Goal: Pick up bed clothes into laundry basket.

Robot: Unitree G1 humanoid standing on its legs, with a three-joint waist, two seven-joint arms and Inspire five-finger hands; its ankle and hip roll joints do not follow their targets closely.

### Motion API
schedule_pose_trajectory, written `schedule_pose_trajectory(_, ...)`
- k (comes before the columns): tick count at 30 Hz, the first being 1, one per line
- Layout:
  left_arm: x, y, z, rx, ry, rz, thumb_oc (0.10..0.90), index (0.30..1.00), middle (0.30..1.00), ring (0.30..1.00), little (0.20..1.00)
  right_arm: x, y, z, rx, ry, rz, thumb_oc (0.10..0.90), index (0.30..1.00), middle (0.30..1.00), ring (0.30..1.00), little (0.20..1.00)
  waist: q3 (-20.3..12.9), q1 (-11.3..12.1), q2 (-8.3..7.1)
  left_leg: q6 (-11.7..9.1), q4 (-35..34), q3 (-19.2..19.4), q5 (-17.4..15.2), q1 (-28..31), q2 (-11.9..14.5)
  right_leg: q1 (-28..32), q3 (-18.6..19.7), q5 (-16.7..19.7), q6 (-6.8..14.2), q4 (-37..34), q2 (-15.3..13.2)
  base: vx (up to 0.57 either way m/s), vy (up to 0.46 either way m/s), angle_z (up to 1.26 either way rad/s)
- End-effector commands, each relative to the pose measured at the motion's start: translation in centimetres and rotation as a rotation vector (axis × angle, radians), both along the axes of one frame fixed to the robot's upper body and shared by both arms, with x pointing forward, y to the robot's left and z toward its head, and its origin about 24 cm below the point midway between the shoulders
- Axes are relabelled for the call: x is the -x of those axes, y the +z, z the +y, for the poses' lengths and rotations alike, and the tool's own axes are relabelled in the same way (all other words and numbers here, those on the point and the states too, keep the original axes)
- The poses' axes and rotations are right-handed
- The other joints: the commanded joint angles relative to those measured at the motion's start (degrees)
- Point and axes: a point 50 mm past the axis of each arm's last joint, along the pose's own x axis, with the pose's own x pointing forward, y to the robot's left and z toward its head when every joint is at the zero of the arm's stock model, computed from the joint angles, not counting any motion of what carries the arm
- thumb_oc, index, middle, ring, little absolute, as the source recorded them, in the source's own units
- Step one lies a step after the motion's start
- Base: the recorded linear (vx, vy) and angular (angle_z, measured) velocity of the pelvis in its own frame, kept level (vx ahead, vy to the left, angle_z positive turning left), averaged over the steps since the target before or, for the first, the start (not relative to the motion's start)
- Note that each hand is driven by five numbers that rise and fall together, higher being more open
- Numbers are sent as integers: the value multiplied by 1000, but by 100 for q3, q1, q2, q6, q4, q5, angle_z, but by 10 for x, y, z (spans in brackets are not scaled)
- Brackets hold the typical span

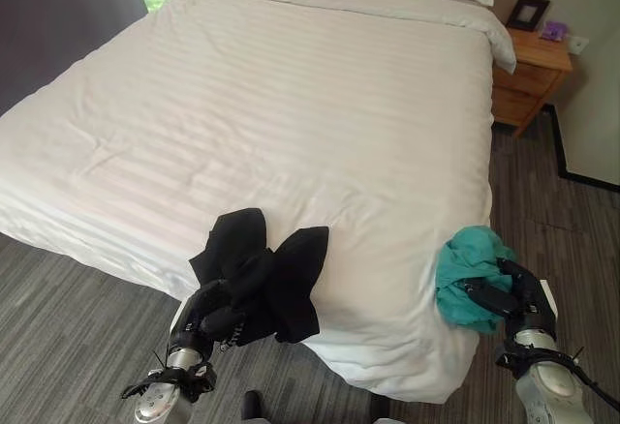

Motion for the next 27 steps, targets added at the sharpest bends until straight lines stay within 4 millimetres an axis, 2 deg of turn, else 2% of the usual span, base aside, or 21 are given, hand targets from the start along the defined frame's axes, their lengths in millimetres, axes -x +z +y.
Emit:
schedule_pose_trajectory(1,-37,80,15,-63,50,-439,400,300,300,300,300,-30,87,26,39,146,-474,400,300,300,300,300,-528,145,-220,551,4,-56,-311,33,-751,410,-80,-877,-439,436,404,-16,-47,35)
schedule_pose_trajectory(2,-36,80,16,-64,51,-439,400,300,300,300,300,-30,87,26,39,147,-474,400,300,300,300,300,-525,134,-224,550,4,-64,-312,36,-752,418,-88,-880,-439,434,403,-27,-27,19)
schedule_pose_trajectory(5,-38,92,18,-112,76,-496,400,300,300,300,300,-33,100,46,-57,203,-578,400,300,300,300,300,-651,202,-189,524,4,-147,-291,70,-773,515,-194,-897,-462,418,391,-28,-18,22)
schedule_pose_trajectory(9,-36,90,18,-139,84,-484,400,300,300,300,300,-30,105,55,-88,236,-610,400,300,300,300,300,-731,204,-164,521,4,-213,-285,99,-801,570,-245,-935,-488,461,385,-19,-9,14)
schedule_pose_trajectory(13,-32,87,21,-136,107,-472,400,300,300,300,300,-25,99,50,-81,213,-572,400,300,300,300,300,-755,187,-153,535,5,-241,-316,139,-820,601,-279,-947,-488,502,354,-3,3,12)
schedule_pose_trajectory(16,-27,84,24,-161,116,-454,400,300,300,300,300,-18,91,38,-64,147,-536,400,300,300,300,300,-781,112,-123,571,17,-184,-368,207,-829,622,-218,-932,-473,500,326,2,16,2)
schedule_pose_trajectory(18,-27,83,25,-162,119,-450,400,300,300,300,300,-17,89,35,-70,127,-532,400,300,300,300,300,-788,87,-110,576,17,-160,-381,222,-829,618,-191,-928,-465,499,322,-3,38,-5)
schedule_pose_trajectory(19,-31,84,25,-173,122,-455,400,300,300,300,300,-17,87,31,-69,88,-528,400,300,300,300,300,-787,-14,-93,587,28,-80,-405,246,-821,565,-66,-895,-432,525,294,-9,39,-9)
schedule_pose_trajectory(21,-31,84,25,-174,123,-456,400,300,300,300,300,-17,87,31,-69,88,-529,400,300,300,300,300,-783,1,-93,589,28,-63,-408,247,-820,555,-47,-896,-431,534,294,-16,57,-20)
schedule_pose_trajectory(22,-38,90,24,-161,126,-484,400,300,300,300,300,-17,86,27,-59,57,-525,400,300,300,300,300,-754,-223,-67,627,57,187,-472,283,-815,349,257,-816,-380,642,244,-37,107,-34)
schedule_pose_trajectory(23,-40,92,23,-154,121,-496,400,300,300,300,300,-15,84,25,-53,44,-516,400,300,300,300,300,-725,-340,-64,639,79,328,-502,298,-814,253,431,-774,-368,674,235,-37,110,-52)
schedule_pose_trajectory(24,-40,92,23,-154,122,-496,400,300,300,300,300,-15,84,25,-53,44,-516,400,300,300,300,300,-727,-312,-62,640,79,359,-509,301,-812,235,464,-775,-366,685,238,-101,88,-90)
schedule_pose_trajectory(25,-41,97,22,-155,97,-516,400,300,300,300,300,-2,76,14,-23,12,-470,400,300,300,300,300,-613,-617,-89,651,192,674,-540,262,-797,-4,822,-621,-341,708,230,-58,60,-99)
schedule_pose_trajectory(26,-41,97,22,-155,96,-515,400,300,300,300,300,-2,76,14,-23,11,-469,400,300,300,300,300,-643,-592,-83,647,181,689,-580,269,-797,-13,845,-648,-331,703,233,-80,97,-95)
schedule_pose_trajectory(27,-42,97,19,-155,76,-516,400,300,300,300,300,2,74,9,-4,1,-448,400,300,300,300,300,-577,-807,-85,653,196,858,-627,290,-797,-132,1059,-567,-279,676,230,-40,66,-79)
